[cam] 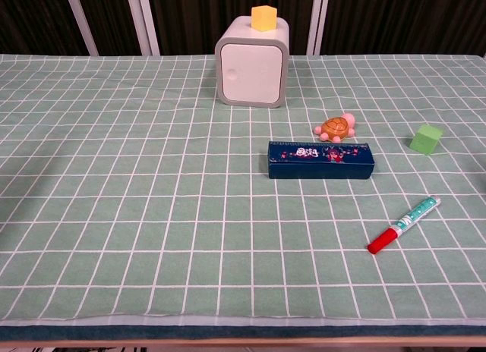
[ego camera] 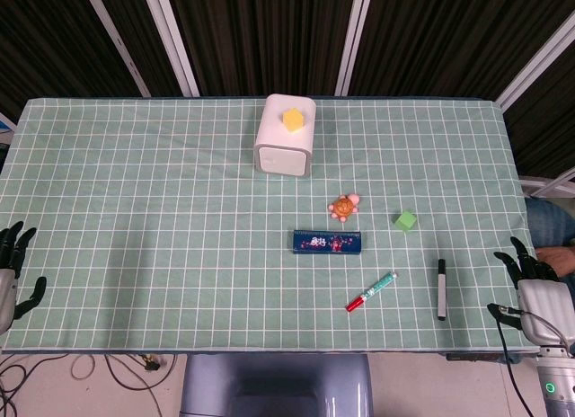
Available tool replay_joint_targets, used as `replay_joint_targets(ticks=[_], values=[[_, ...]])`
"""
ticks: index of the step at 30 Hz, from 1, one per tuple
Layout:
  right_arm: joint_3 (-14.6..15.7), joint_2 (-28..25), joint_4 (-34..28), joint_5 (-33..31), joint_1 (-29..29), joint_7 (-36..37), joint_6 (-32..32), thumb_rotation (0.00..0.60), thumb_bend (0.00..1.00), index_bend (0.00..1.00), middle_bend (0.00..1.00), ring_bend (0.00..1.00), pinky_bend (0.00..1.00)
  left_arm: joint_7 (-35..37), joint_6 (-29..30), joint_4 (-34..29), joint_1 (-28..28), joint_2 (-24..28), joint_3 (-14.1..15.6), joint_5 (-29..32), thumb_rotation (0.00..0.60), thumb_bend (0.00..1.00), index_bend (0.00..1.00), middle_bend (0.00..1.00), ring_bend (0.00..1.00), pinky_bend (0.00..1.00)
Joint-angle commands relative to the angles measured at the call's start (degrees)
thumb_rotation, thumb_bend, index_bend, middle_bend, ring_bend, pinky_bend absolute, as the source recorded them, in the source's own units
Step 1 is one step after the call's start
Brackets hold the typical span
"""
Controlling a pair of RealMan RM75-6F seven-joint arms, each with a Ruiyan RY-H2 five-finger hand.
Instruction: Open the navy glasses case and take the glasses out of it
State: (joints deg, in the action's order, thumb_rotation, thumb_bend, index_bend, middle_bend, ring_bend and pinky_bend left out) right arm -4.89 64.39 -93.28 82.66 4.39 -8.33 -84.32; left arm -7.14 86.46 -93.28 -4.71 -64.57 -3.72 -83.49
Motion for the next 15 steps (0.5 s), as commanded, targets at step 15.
replay_joint_targets(ticks=[15], values=[[-0.30, -0.30, 0.01, -0.07, -0.24, 0.79, -0.65, 0.600, 0.12, 0.22, 0.08, 0.23, 0.25, -0.20, 0.33, 0.08, 0.09, -0.07, 0.08, -0.43, 0.600, 0.39, 0.06, 0.00, 0.00, 0.00]])
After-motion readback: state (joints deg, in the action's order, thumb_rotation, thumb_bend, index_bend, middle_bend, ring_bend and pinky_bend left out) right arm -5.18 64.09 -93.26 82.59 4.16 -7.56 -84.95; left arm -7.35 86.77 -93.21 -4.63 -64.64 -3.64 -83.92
